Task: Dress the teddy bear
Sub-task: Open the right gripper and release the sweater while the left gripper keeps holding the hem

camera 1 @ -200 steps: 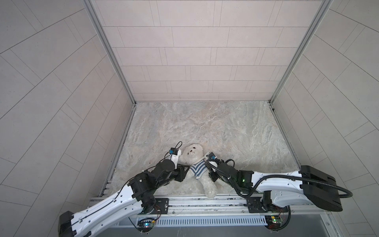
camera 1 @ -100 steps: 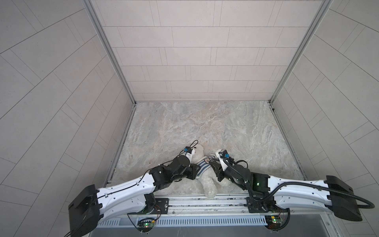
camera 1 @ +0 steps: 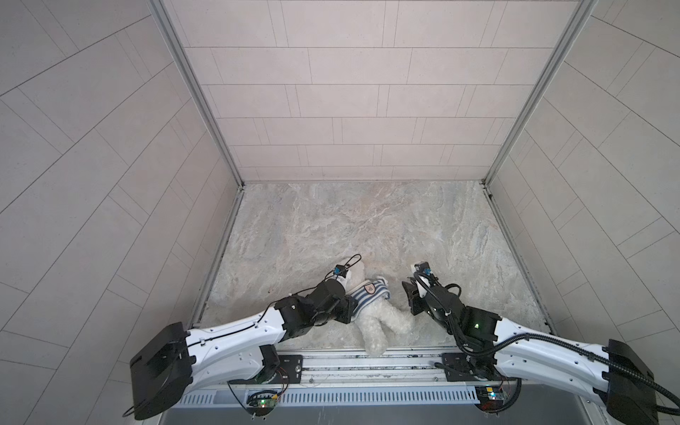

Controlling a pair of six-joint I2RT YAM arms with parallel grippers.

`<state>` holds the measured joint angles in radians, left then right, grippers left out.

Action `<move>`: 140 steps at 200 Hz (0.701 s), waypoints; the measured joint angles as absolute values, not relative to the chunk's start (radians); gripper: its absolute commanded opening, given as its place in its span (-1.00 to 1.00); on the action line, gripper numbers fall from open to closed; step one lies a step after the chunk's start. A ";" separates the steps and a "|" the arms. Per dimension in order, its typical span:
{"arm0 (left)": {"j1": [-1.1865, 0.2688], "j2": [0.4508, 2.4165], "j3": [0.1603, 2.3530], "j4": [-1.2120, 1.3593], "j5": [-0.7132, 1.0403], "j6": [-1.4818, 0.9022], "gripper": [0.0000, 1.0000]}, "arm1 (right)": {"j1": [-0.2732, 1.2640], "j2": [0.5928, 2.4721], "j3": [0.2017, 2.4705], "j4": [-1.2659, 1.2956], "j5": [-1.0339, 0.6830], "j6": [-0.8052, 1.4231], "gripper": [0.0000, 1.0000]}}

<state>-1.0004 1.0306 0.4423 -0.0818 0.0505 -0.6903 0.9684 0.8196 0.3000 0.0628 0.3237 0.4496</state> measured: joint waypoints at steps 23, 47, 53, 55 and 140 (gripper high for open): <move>-0.995 1.032 0.441 -0.089 0.046 -0.671 -0.56 | 0.968 0.914 0.311 0.120 0.280 0.449 -0.37; -0.981 1.038 0.440 -0.096 0.042 -0.649 -0.57 | 0.968 1.014 0.318 0.192 0.226 0.450 -0.40; -0.975 1.040 0.440 -0.097 0.042 -0.645 -0.58 | 0.969 1.034 0.320 0.207 0.215 0.451 -0.41; -0.973 1.040 0.440 -0.097 0.042 -0.643 -0.58 | 0.969 1.040 0.321 0.213 0.210 0.452 -0.41; -0.862 1.061 0.439 -0.121 0.026 -0.550 -0.58 | 1.161 1.205 0.361 0.411 0.154 0.518 -0.50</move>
